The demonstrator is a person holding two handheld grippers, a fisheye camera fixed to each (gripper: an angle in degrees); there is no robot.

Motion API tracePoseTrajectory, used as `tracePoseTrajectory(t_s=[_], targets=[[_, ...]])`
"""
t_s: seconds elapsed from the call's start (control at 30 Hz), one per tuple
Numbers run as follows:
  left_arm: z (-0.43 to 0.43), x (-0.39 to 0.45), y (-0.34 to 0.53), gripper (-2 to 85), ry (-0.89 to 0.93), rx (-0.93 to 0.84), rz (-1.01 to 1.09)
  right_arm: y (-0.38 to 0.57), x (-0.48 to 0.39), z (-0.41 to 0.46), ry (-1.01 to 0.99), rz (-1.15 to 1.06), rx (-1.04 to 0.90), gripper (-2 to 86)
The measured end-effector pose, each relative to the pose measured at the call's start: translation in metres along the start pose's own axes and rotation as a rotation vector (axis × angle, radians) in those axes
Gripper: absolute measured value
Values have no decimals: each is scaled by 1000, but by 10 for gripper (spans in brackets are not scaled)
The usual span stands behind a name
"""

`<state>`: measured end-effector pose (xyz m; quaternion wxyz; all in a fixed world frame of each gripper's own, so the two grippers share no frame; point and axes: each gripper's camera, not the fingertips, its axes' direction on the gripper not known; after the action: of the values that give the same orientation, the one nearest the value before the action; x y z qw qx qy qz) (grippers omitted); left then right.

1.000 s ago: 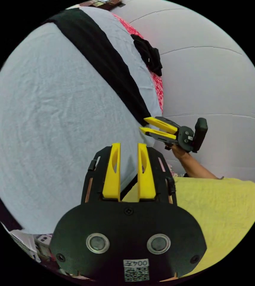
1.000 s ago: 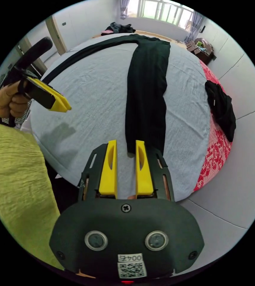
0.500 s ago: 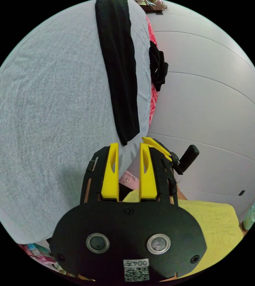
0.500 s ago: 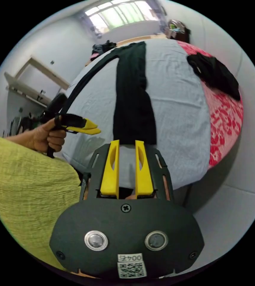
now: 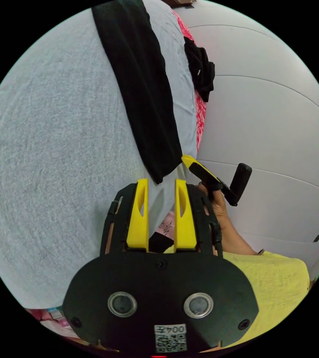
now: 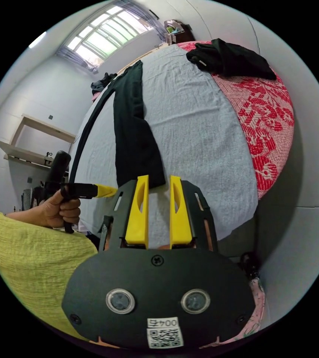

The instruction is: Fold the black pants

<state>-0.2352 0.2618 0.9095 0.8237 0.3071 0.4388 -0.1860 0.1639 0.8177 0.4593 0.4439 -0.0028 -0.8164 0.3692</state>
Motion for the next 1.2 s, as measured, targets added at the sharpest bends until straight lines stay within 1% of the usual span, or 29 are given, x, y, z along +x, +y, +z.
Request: tracePoseTrajectory(t_s=[0.2,0.3,0.43,0.5,0.57,0.63,0.73,0.8,0.83,0.87,0.9,0.93,1.03,1.1,1.2], targets=[[7,-18,3,87,-17,45,-20,-6,13,-21,-32,34,17,86],[14,-28,3,73,-23,37,-28,-9,12,-26,-43,12,10,86],[20,-43,6,44,-36,36,-51,-10,8,-23,-92,-35,-71,31],[22,-52,9,36,-26,33,-66,-9,5,-24,-101,-42,-64,24],[17,-53,13,31,-16,37,-57,-12,2,-31,-155,-20,-50,17],[7,-50,20,29,-3,35,-32,-16,-5,-41,-197,-6,-34,12],[-31,-35,37,27,-5,64,12,-26,-32,-67,-244,-46,0,8],[-77,-5,57,26,6,119,64,-31,-54,-89,-273,-93,28,6],[-88,7,64,26,-8,133,91,-30,-70,-106,-293,-137,57,5],[-106,32,77,26,-69,153,160,-27,-83,-119,-287,-180,69,4],[-118,49,91,26,-129,178,220,-25,-89,-123,-272,-198,68,4],[-121,52,97,26,-145,191,236,-19,-96,-124,-230,-225,63,3],[-103,26,107,26,-113,168,187,-6,-91,-95,-166,-222,0,2],[-63,-17,103,26,-103,106,102,0,-79,-68,-142,-187,-37,3],[-24,-59,95,26,-84,67,15,3,-63,-29,-91,-145,-92,4]])
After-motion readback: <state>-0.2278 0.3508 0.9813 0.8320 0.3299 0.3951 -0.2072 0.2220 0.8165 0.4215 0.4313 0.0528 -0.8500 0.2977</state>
